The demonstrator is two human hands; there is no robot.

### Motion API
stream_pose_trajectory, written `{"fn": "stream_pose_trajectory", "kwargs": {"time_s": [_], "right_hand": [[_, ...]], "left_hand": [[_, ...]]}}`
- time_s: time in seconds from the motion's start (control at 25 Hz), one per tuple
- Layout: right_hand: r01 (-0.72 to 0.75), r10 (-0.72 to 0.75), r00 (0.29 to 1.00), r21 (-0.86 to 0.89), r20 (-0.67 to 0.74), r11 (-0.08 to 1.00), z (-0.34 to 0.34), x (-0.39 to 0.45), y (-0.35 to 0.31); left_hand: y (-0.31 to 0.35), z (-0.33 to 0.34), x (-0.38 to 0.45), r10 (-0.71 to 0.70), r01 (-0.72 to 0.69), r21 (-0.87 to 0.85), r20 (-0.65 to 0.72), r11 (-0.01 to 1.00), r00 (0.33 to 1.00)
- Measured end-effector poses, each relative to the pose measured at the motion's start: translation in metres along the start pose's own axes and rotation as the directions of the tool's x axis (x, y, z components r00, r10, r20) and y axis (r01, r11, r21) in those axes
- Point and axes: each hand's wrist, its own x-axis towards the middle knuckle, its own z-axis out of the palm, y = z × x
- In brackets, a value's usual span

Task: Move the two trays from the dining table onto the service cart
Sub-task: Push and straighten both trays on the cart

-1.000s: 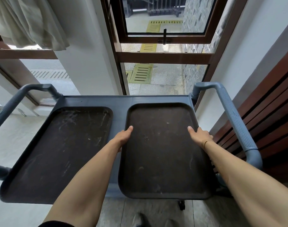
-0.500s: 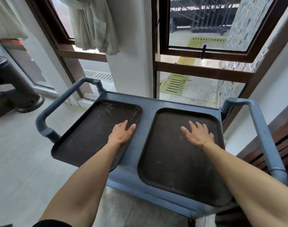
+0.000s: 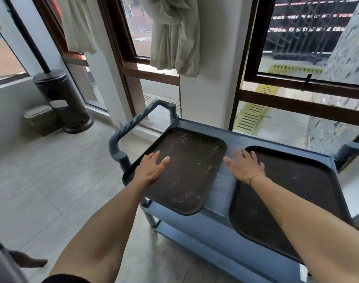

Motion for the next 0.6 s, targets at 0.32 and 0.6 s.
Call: {"fn": "stream_pose_trajectory", "kwargs": {"time_s": [0.32,0.6], "right_hand": [[-0.051,0.049,0.998,-0.079,-0.031,0.996,0.037,-0.013,-0.101],[-0.077,0.074,0.996,-0.095,-0.043,0.992,0.054,-0.024,-0.134]], "left_hand": [[-0.082,-0.041,0.038,0.096,-0.097,0.004,0.108,0.995,0.989],[-0.097,-0.043,0.061,0.227,-0.267,0.167,0.225,0.949,0.947]]}}
